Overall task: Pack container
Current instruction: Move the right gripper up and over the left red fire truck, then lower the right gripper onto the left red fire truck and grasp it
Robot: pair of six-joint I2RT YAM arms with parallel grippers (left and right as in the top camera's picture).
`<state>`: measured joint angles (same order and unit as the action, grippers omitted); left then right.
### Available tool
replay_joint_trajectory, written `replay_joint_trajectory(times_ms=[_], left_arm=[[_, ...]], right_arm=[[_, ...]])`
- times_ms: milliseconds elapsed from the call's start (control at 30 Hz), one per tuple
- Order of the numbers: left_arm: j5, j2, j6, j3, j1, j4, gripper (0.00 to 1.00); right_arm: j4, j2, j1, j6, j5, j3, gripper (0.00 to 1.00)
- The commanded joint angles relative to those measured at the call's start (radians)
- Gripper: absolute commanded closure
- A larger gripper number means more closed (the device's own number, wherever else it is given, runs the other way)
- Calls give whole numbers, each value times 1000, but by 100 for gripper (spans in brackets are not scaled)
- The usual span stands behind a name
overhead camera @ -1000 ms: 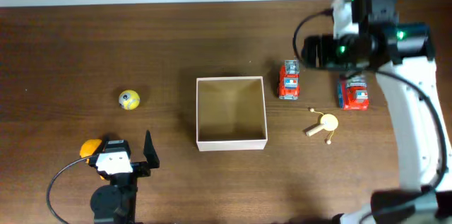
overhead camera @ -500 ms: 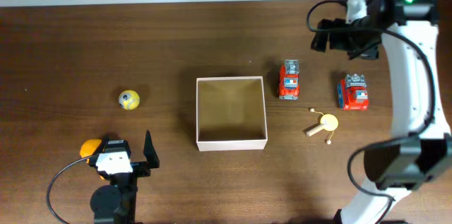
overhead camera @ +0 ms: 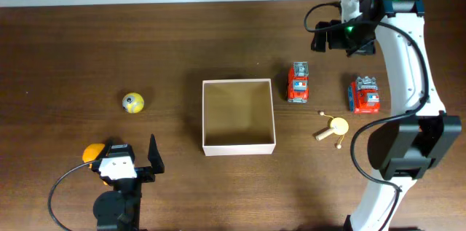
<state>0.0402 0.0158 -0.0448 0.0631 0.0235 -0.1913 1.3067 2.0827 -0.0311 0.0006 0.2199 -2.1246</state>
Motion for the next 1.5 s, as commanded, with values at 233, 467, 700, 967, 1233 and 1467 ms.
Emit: replay_joint_trajectory(times_ms=[233,467,700,967,1233,1467], left_arm=[[-11,-5,19,-8,-3,4,1],[-11,-5,19,-8,-3,4,1],[-11,-5,19,-8,-3,4,1],[-11,-5,19,-8,-3,4,1],[-11,-5,19,-8,-3,4,1],[-11,-5,19,-8,-3,4,1]], right_arm=[[-13,73,33,19,-3,-16,1],[-30,130,102,82,-48,-16,1],[-51,136,168,240,-213,-16,5],[-48,136,173,375,-240,45,4],[-101,136,175,371,-204,158,4],[-139,136,176,290,-150,234,4]])
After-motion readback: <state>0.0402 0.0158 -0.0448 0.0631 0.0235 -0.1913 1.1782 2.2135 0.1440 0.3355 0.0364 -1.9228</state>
